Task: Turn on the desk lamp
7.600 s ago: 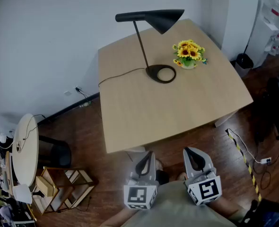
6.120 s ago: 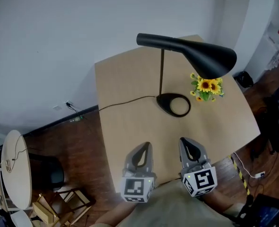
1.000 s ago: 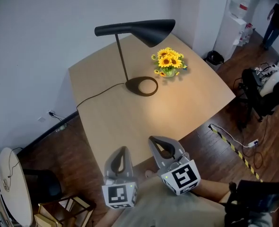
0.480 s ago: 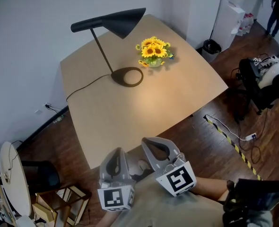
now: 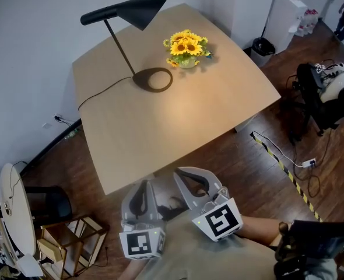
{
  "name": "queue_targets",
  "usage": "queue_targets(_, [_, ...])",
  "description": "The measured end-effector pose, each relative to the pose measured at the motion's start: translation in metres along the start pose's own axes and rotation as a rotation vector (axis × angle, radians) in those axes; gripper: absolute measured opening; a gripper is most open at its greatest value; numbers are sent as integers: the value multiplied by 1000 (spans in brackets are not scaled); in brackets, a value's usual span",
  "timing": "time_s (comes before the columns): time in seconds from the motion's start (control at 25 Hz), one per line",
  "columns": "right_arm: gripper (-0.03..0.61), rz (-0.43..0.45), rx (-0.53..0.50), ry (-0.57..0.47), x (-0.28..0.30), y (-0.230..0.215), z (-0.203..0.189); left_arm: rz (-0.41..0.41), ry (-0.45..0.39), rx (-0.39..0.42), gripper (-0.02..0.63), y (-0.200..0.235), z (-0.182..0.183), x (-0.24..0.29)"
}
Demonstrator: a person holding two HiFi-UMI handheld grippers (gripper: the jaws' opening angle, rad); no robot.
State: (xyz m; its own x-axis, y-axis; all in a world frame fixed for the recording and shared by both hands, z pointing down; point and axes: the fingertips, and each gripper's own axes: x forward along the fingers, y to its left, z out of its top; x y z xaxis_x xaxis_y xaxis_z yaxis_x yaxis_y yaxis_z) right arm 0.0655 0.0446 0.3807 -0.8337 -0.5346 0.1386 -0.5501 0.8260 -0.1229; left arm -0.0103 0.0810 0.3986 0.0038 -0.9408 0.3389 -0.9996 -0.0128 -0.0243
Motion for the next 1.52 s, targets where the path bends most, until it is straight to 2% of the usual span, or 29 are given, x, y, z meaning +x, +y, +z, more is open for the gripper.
queue_targets(0.24, [0, -51, 0, -31, 1, 7, 10, -45, -30, 8, -2, 5, 3, -3])
queue_targets(0.36, [-1, -61, 4, -40, 0, 20, 12, -66, -87, 22, -2, 12, 6, -11])
queue_targets(0.52, [0, -77, -8, -32, 0, 33, 12, -78, -44, 4, -2, 25, -5, -20])
queue_targets(0.64, [0, -94, -15, -29, -2, 42, 10, -100, -70, -3, -2, 27, -4, -26])
queue_targets(0.92, [-1, -129, -18, -31, -15, 53, 4, -149, -60, 13, -2, 21, -15, -39])
queue_targets(1.08, [0, -132, -19, -34, -18, 59, 4, -161, -93, -10, -2, 18, -8, -43])
queue_targets(1.16, [-2, -135, -16, -38, -20, 60, 4, -161, -100, 7, -2, 18, -10, -44])
queue_targets(1.28, [-1, -130, -13, -35, -22, 63, 3, -155, -63, 33, -2, 21, -16, -47])
queue_targets(1.4, [-2, -113, -14, -25, -21, 66, 1, -153, -50, 22, -2, 20, -16, -49])
queue_targets(1.52, [-3, -106, -18, -20, -20, 67, 0, -153, -94, 27, -2, 21, -13, -47])
